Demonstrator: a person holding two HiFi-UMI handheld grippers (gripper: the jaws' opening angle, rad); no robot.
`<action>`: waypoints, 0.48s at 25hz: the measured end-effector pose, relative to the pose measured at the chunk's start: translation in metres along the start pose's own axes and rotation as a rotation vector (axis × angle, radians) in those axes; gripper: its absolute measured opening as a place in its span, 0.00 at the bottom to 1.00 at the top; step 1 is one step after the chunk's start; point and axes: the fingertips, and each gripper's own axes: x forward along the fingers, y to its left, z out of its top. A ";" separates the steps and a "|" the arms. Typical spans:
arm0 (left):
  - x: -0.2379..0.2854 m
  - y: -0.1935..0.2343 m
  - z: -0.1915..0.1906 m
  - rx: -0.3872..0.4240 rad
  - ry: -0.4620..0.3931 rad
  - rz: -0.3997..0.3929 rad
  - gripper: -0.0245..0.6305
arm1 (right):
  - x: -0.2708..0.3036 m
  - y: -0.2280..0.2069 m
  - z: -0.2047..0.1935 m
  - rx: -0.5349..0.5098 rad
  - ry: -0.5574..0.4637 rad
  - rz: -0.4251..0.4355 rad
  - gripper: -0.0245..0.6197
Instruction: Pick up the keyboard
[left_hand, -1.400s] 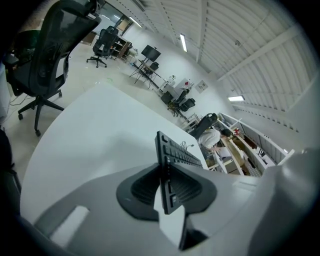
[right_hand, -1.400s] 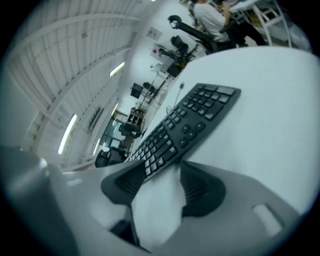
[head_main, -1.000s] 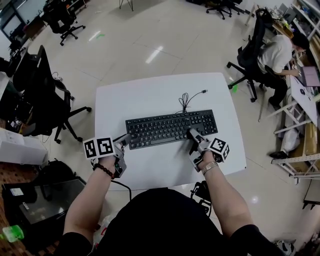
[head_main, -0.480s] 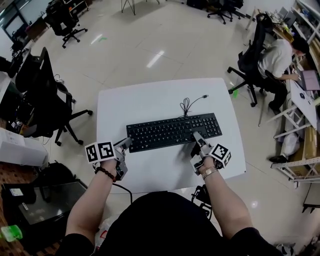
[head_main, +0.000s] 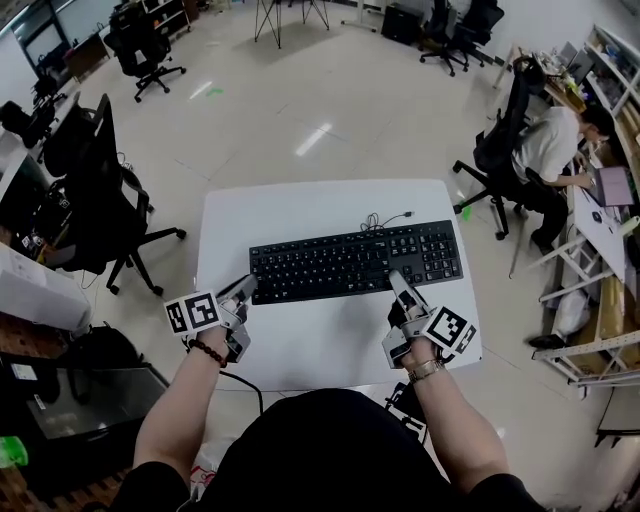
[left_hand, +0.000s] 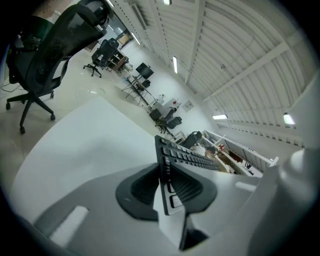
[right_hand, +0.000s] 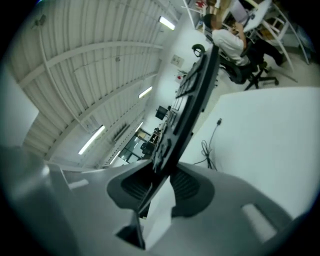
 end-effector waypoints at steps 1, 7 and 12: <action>-0.002 -0.003 0.004 0.006 -0.017 -0.015 0.15 | -0.002 0.011 0.003 -0.029 -0.002 0.010 0.21; -0.013 -0.021 0.016 0.038 -0.094 -0.074 0.15 | -0.017 0.052 0.014 -0.152 -0.015 0.049 0.21; -0.020 -0.032 0.020 0.061 -0.122 -0.097 0.15 | -0.023 0.066 0.017 -0.190 -0.026 0.078 0.21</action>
